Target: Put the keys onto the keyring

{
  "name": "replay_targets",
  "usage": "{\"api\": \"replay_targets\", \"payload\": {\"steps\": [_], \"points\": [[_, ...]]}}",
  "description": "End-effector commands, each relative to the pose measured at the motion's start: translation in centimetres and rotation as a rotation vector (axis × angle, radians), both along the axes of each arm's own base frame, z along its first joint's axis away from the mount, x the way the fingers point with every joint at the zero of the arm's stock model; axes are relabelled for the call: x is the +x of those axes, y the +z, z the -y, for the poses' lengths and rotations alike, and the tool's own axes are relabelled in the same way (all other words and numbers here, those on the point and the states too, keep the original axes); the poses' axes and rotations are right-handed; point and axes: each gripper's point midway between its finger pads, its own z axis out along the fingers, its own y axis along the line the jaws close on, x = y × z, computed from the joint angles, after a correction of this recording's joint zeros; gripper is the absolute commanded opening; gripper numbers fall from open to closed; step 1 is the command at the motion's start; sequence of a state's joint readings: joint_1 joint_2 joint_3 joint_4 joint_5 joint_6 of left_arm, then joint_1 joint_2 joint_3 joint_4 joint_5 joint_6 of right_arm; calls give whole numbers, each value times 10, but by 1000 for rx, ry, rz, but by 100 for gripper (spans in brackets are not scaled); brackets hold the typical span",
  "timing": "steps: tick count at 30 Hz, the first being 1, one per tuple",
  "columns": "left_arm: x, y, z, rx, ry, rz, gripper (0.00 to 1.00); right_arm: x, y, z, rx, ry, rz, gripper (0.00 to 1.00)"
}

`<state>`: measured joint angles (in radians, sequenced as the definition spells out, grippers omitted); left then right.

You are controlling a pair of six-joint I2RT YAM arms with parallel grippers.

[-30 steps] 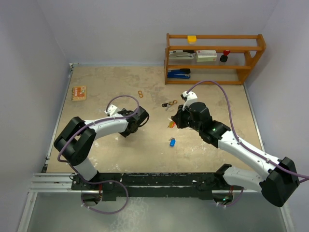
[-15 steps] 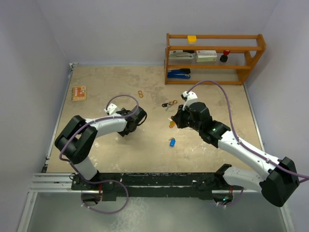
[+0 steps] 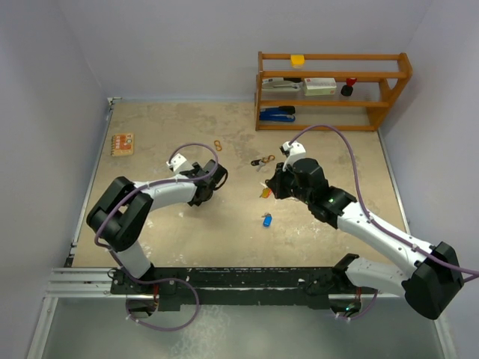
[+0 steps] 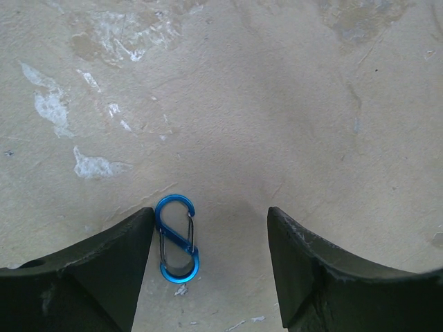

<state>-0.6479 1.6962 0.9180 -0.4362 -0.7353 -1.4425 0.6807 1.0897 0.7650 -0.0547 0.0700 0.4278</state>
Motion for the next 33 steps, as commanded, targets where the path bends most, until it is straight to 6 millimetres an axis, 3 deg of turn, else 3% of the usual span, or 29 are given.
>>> {"api": "replay_targets", "payload": {"steps": [1, 15, 33], "points": [[12, -3, 10, -8, -62, 9, 63, 5, 6, -1, 12, -19, 29, 0], [27, -3, 35, -29, -205, 5, 61, 5, 7, 1, 12, -27, 33, 0], [5, -1, 6, 107, -238, -62, 62, 4, 7, 1, 17, -27, 34, 0]]}}
